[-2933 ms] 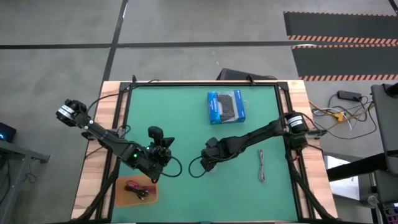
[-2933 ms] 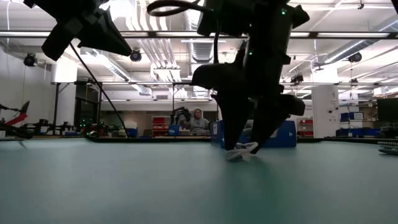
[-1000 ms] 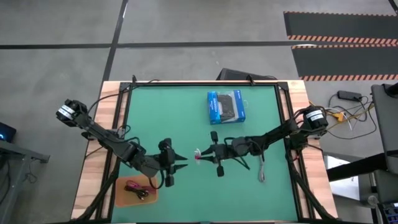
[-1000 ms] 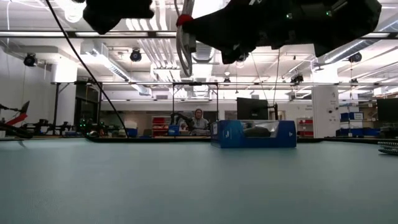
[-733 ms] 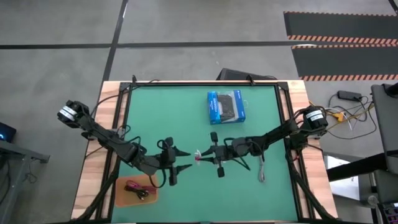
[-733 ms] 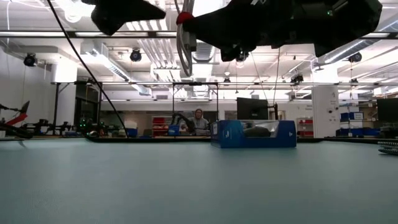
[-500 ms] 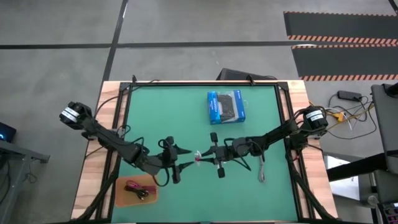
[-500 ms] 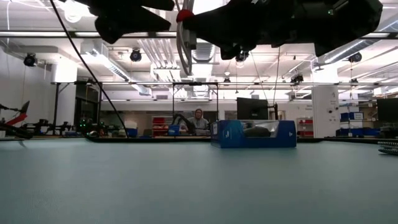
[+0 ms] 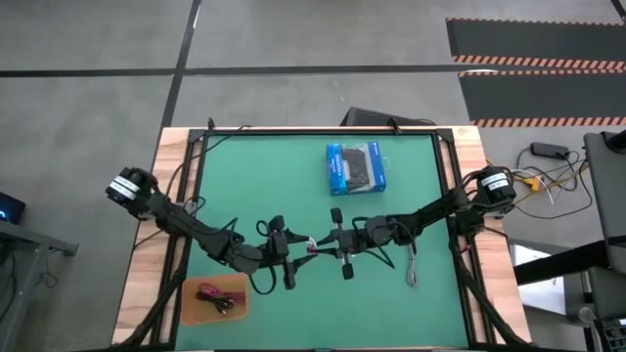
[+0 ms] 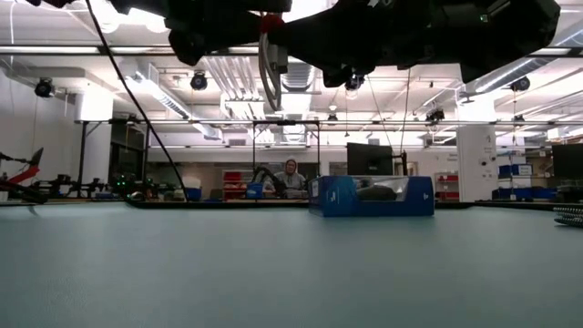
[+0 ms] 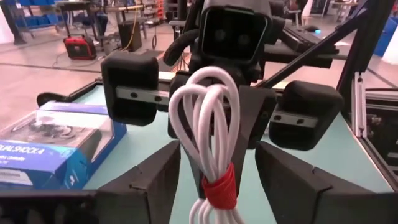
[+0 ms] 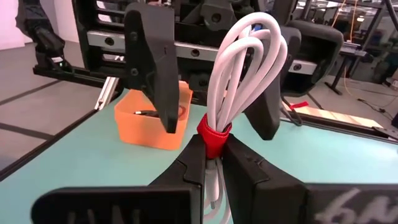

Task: Pick and place USB-C Cables
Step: Put the white charger cable into the orange bin

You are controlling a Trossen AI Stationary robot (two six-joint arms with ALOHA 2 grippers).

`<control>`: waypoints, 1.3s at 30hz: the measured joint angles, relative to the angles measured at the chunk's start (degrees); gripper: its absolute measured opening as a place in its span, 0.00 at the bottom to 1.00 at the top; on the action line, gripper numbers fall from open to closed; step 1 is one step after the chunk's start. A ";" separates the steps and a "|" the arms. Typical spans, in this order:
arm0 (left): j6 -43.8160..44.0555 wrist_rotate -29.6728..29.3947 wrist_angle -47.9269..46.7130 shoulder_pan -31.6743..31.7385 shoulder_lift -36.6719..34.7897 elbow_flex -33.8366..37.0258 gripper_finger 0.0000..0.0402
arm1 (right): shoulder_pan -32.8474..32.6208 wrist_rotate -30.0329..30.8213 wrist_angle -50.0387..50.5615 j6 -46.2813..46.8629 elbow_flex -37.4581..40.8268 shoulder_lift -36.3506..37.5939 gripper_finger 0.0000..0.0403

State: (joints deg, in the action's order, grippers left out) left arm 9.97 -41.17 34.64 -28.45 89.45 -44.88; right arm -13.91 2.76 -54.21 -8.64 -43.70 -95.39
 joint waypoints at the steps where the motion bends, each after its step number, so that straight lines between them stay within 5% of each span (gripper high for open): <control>1: -0.49 0.00 0.53 0.00 0.24 0.00 0.46 | 0.00 0.00 0.07 0.00 0.00 -0.02 0.06; 13: -1.34 0.04 0.91 0.11 0.22 0.02 0.03 | 0.02 0.24 0.41 0.90 0.00 -0.02 0.08; 27: -1.41 0.38 0.32 -0.50 -0.42 -0.09 0.03 | 0.02 0.25 6.93 6.58 0.00 4.88 0.48; 33: -1.41 1.98 -3.20 -1.79 -2.21 -0.96 0.03 | 0.04 0.24 22.59 9.07 -0.02 14.27 0.52; 39: -0.55 9.97 -12.50 -1.95 -2.36 -6.56 0.03 | 0.07 1.26 32.51 8.56 -0.02 23.47 0.50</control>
State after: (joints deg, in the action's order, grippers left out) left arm 9.41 -31.20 22.14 -30.39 87.09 -51.44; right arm -13.85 4.03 -21.71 -0.08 -43.72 -71.93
